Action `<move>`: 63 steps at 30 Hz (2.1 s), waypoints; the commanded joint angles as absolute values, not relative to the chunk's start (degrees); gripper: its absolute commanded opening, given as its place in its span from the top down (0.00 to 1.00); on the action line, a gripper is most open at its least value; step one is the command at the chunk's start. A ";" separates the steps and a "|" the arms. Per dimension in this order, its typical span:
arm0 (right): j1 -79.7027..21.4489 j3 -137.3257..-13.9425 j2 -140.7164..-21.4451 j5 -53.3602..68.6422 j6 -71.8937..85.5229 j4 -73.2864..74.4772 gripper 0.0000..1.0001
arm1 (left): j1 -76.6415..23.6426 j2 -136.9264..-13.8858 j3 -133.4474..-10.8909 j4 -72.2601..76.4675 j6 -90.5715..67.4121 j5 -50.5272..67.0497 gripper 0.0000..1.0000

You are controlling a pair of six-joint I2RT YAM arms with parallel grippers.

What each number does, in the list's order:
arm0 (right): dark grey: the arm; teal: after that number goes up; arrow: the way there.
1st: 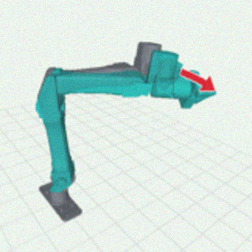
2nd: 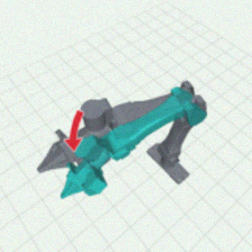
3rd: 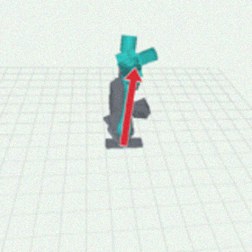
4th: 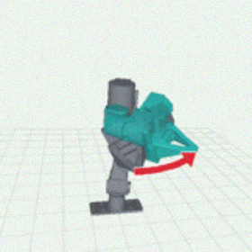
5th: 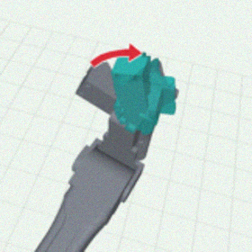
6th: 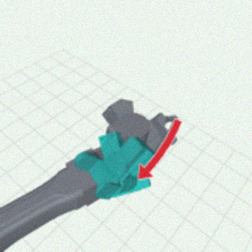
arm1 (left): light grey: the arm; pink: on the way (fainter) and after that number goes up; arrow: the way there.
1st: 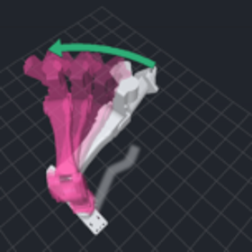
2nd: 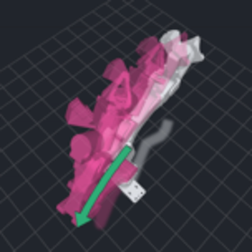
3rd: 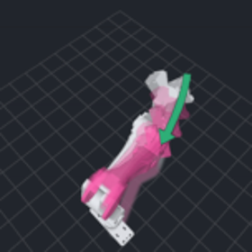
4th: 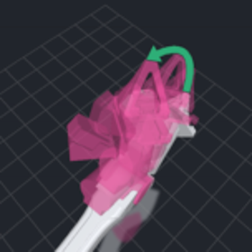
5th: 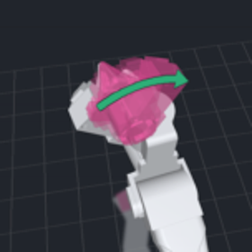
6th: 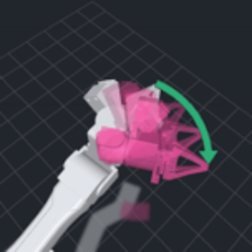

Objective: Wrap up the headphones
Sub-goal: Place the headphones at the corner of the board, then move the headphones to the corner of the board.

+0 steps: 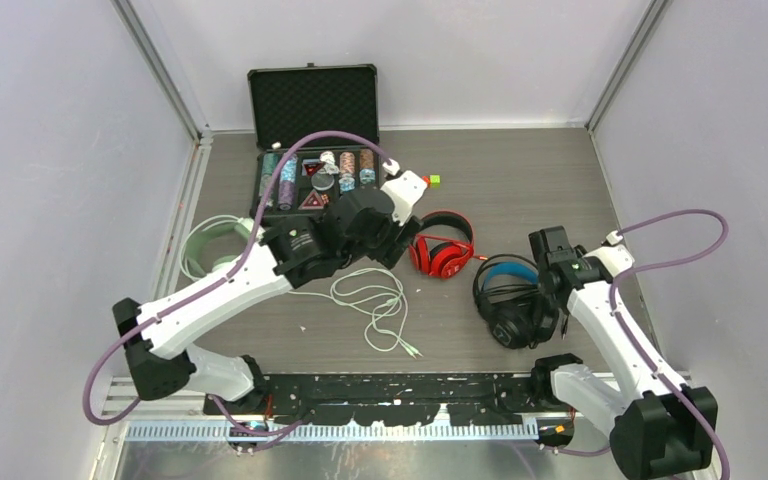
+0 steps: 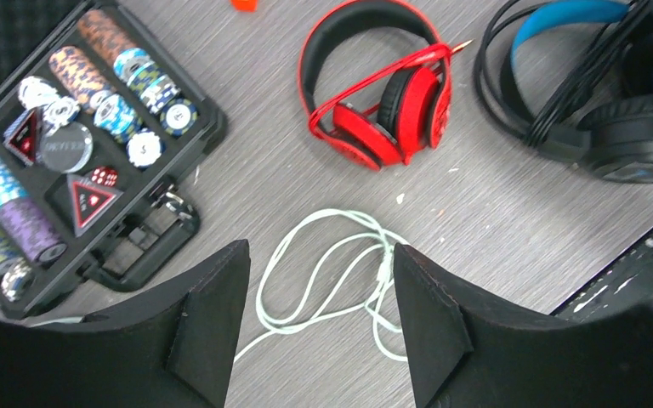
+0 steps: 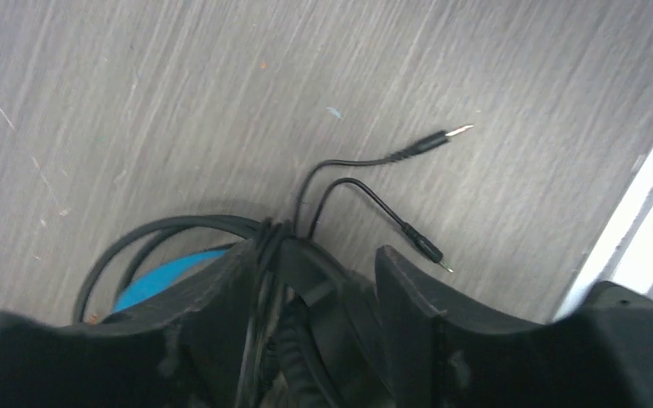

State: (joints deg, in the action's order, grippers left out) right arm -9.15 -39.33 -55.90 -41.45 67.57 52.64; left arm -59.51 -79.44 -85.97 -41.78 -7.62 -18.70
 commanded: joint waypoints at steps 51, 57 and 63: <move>-43.43 -31.53 -66.89 -38.56 67.89 30.14 0.87 | -41.62 -53.78 -59.17 -41.07 -15.84 -13.53 0.25; -40.97 -29.87 -62.87 -39.79 66.27 30.66 0.87 | -26.14 -56.61 -62.13 -47.42 -16.91 -14.84 0.19; -41.22 -33.79 -54.09 -29.94 57.24 30.50 0.78 | -6.22 -56.58 -59.57 -45.81 -27.74 -10.09 0.20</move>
State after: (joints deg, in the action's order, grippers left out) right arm -41.01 -30.35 -60.12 -33.26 63.64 30.26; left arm -15.73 -57.49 -59.88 -45.89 -18.50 -12.80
